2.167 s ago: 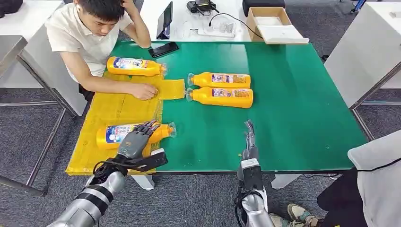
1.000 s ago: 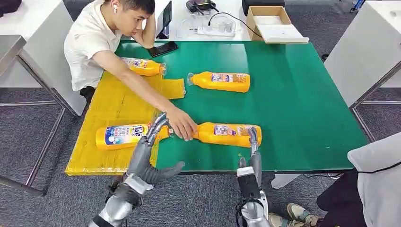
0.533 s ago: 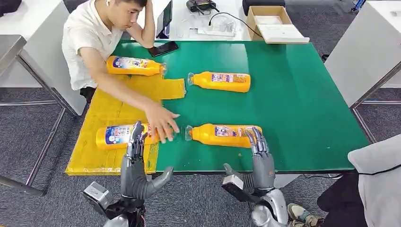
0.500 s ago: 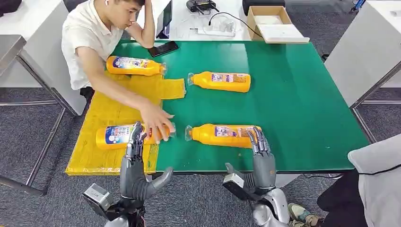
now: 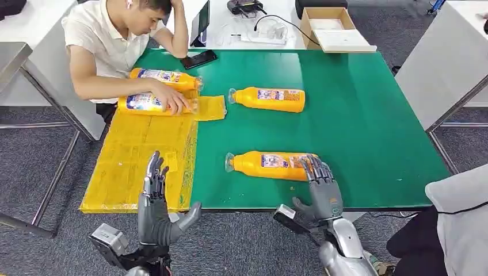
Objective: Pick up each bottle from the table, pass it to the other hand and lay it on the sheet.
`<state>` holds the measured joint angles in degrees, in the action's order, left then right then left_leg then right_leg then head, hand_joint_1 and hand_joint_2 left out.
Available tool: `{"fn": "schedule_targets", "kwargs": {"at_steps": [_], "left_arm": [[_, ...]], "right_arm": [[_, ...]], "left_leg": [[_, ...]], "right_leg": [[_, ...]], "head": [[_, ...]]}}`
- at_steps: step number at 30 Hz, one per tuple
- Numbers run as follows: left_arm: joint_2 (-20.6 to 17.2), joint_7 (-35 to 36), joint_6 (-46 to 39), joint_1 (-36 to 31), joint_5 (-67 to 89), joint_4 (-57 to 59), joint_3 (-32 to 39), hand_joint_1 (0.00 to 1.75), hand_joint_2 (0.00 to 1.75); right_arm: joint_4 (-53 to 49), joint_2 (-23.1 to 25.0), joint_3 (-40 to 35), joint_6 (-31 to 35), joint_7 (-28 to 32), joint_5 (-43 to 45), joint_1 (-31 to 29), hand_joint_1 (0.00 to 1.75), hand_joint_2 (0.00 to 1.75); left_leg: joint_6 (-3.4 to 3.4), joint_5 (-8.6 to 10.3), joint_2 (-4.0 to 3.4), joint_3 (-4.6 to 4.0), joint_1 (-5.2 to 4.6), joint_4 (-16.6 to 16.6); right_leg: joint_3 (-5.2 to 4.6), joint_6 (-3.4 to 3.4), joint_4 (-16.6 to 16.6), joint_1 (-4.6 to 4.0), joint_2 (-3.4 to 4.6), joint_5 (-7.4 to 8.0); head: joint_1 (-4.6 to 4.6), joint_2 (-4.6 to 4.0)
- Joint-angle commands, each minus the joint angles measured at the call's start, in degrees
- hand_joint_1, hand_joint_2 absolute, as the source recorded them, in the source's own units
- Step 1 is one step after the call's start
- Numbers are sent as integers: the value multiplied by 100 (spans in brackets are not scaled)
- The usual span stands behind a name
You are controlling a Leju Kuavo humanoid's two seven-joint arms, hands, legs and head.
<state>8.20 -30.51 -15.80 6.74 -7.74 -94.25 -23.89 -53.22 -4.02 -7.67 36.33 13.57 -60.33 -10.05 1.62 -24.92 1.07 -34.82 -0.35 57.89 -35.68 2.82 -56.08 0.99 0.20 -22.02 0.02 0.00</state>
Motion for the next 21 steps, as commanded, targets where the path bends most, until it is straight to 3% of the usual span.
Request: {"fn": "schedule_targets", "kwargs": {"at_steps": [1, 8, 12, 17, 19, 21], "left_arm": [[19, 40, 7, -37, -28, 72, 211, 0, 175], [28, 39, 3, -41, -27, 98, 210, 0, 175], [87, 534, -57, -208, -70, 530, 142, 0, 175], [147, 632, -44, -403, -35, 854, -122, 0, 175], [115, 962, 78, -396, -145, 870, -367, 0, 175], [-201, 910, 615, -730, 140, 1098, -1127, 0, 175]], "right_arm": [[658, -58, -171, 336, -43, -8, -345, 0, 175], [686, -44, -161, 342, -54, 11, -352, 0, 175], [1160, -217, -176, 367, -671, -781, -667, 0, 175], [1894, -193, -187, 198, -678, -791, -1101, 0, 175], [2176, -172, -162, 166, -700, -720, -1207, 0, 175], [2556, -117, -292, 60, -451, -693, -1538, 0, 175]], "left_leg": [[-10, -12, -18, 26, 6, -4], [-14, -17, -20, 37, 7, -4], [-7, -6, -12, 18, 3, -4], [-7, -4, -11, 24, 2, -6], [-9, -9, -16, 36, 2, -6], [-5, -3, -7, 20, 0, -5]], "right_leg": [[23, -11, 5, -8, 9, -7], [33, -15, 5, -9, 9, -12], [16, -8, 4, -4, 6, -3], [22, -8, 9, -4, 3, -1], [34, -10, 10, -5, 7, -5], [18, -3, 7, -2, 0, 0]], "head": [[0, 0], [0, 0], [2, 0], [2, -2], [0, 0], [0, 0]]}}
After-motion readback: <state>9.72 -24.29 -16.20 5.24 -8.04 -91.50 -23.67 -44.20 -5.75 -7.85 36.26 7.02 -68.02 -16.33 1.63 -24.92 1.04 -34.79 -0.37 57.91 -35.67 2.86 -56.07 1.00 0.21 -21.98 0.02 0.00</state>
